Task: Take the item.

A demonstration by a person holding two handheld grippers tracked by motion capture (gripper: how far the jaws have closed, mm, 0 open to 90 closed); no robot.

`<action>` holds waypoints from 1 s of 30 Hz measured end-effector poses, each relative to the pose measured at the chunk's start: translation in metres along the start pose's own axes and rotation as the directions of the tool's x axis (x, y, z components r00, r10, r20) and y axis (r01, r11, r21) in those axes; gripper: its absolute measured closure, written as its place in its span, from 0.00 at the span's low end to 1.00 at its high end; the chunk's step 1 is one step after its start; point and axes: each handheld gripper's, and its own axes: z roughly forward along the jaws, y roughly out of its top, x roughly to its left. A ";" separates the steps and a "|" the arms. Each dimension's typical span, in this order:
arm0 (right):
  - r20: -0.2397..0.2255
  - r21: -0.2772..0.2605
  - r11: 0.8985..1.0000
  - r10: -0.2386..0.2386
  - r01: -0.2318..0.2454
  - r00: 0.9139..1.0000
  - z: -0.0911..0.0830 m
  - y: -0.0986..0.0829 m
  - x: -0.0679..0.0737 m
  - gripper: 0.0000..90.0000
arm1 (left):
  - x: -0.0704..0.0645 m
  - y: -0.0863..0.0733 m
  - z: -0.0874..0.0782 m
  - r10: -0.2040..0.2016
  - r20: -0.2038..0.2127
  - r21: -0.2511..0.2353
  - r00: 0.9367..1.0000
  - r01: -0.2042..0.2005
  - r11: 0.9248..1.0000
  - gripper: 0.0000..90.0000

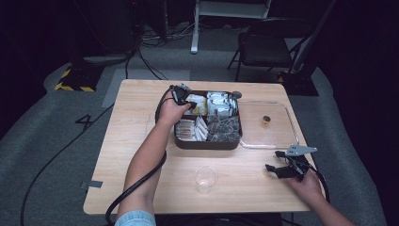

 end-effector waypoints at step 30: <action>-0.006 -0.001 1.000 -0.005 0.005 1.000 0.000 0.000 -0.001 0.23 | -0.069 0.000 -0.097 0.126 0.073 -0.095 0.989 -0.118 0.988 1.00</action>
